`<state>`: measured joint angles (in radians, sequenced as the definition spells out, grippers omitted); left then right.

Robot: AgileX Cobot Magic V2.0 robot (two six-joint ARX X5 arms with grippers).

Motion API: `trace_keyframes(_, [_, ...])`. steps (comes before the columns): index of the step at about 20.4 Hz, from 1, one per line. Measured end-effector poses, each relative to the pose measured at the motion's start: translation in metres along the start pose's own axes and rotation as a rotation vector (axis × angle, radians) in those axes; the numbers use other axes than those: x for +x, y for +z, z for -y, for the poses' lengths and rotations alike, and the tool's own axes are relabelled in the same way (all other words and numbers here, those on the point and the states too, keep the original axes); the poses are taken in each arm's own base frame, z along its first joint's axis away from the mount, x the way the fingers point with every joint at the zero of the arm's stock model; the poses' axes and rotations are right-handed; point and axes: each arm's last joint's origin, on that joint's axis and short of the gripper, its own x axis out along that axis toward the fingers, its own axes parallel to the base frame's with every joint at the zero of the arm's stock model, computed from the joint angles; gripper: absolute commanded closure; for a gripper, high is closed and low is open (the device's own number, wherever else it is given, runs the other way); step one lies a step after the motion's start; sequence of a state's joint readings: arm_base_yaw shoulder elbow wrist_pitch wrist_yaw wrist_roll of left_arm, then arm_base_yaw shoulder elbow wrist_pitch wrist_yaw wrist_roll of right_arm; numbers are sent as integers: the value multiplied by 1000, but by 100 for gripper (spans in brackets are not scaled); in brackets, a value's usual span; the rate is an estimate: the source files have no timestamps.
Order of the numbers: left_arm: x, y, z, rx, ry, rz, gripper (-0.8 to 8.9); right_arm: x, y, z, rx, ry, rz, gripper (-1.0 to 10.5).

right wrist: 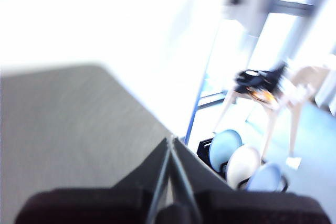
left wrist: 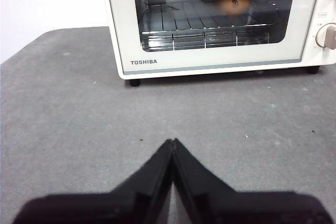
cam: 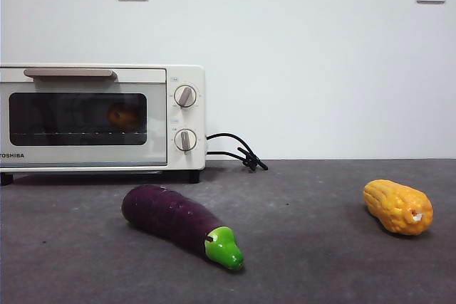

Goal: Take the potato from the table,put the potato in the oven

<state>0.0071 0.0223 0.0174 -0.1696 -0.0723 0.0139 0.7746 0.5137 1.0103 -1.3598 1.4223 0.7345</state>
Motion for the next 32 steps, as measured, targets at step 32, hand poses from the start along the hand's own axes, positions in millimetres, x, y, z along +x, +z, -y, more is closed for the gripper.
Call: trace_keyframes(32, [0,0,0,0,0,1,817,58,-140,-63,42,753,175,945])
